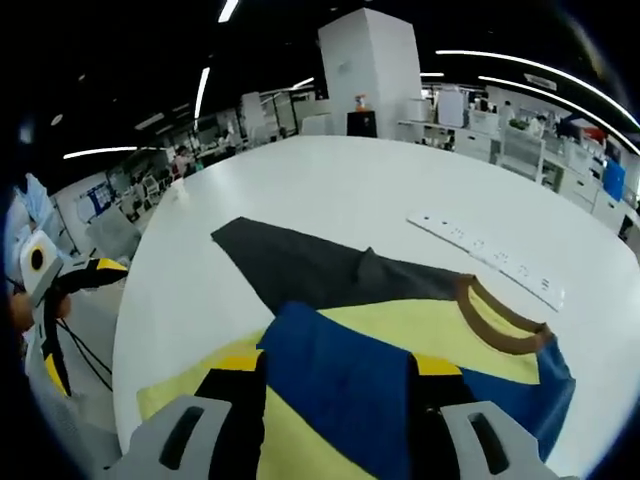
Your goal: Fold the garment on the visible template until the final outline fits inside the template.
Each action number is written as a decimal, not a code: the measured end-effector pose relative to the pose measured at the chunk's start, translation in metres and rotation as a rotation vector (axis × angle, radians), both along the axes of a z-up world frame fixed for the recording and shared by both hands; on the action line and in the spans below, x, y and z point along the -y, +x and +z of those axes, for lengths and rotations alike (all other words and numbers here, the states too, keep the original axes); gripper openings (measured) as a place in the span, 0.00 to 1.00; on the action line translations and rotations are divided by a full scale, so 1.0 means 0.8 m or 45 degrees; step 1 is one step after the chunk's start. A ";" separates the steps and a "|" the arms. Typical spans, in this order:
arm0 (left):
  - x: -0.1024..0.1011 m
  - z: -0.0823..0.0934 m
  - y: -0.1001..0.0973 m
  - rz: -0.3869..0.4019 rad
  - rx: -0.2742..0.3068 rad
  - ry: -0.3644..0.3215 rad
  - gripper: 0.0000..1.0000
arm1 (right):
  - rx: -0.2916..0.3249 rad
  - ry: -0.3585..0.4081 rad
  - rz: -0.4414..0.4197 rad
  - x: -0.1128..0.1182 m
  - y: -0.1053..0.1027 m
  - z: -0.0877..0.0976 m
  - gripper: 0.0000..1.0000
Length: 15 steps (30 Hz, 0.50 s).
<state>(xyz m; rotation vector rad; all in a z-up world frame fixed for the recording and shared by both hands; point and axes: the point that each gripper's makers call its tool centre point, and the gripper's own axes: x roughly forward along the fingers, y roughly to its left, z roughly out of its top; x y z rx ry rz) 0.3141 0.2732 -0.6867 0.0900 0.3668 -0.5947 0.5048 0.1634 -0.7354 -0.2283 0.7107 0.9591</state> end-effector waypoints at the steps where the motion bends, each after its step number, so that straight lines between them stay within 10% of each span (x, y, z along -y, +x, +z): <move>1: 0.000 0.000 0.000 0.002 -0.001 -0.004 0.99 | 0.000 -0.004 -0.005 0.005 0.001 0.000 0.59; 15: -0.003 -0.004 0.005 0.017 -0.007 0.002 0.99 | 0.003 -0.061 -0.112 0.105 0.007 -0.003 0.67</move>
